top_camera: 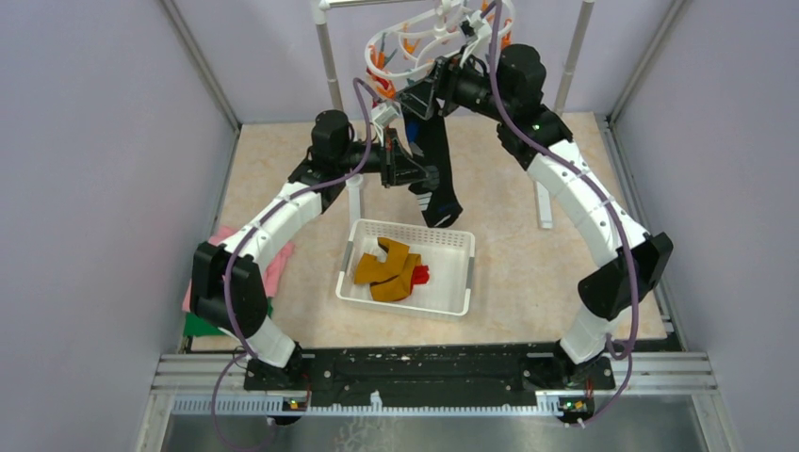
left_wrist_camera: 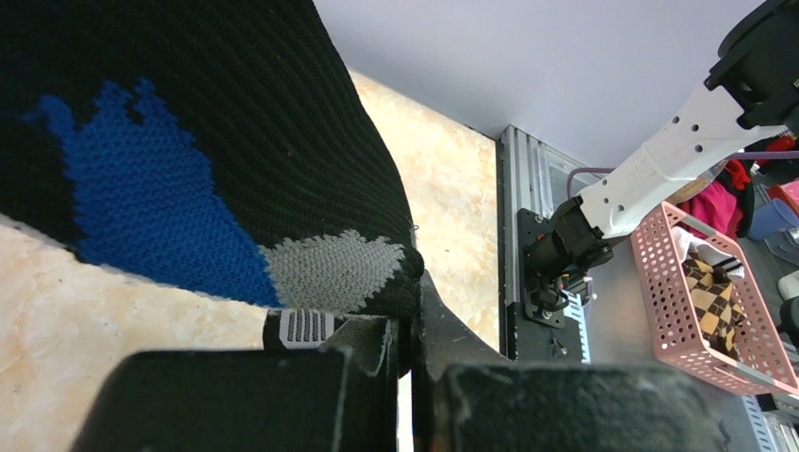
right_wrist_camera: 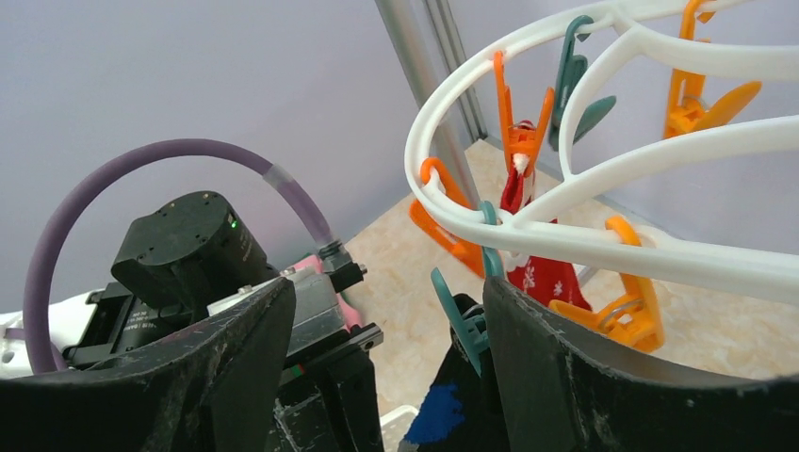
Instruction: Remove the socks clipped to the hanger
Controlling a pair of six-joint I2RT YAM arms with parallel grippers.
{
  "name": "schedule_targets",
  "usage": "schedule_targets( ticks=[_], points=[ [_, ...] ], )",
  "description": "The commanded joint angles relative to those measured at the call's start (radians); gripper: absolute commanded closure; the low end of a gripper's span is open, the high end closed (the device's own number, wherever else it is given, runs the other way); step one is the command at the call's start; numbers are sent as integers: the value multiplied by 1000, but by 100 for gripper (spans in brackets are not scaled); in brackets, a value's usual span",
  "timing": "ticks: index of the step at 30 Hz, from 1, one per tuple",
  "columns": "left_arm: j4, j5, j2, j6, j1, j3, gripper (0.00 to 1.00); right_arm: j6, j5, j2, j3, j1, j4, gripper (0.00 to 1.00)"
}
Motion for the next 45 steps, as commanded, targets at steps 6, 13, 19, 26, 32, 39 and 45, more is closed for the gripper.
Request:
schedule_targets(
  ticks=[6, 13, 19, 26, 32, 39, 45],
  points=[
    [40, 33, -53, -9, -7, 38, 100, 22, -38, -63, 19, -18, 25, 28],
    [-7, 38, -67, 10, -7, 46, 100, 26, -69, -90, -14, -50, 4, 28],
    [-13, 35, -73, 6, -14, 53, 100, 51, -92, -78, -28, -50, 28, 28],
    [-13, 36, -73, -4, -24, 64, 100, 81, -103, -67, -54, -46, 61, 30],
    [-10, 40, -74, -19, -34, 71, 100, 89, -96, -55, -75, -45, 73, 31],
    [-8, 42, -69, -30, -40, 78, 100, 119, -94, -18, -44, -44, 117, 31],
    [3, 54, -75, -57, -42, 86, 100, 129, -111, 23, -15, -44, 121, 32]
  ],
)
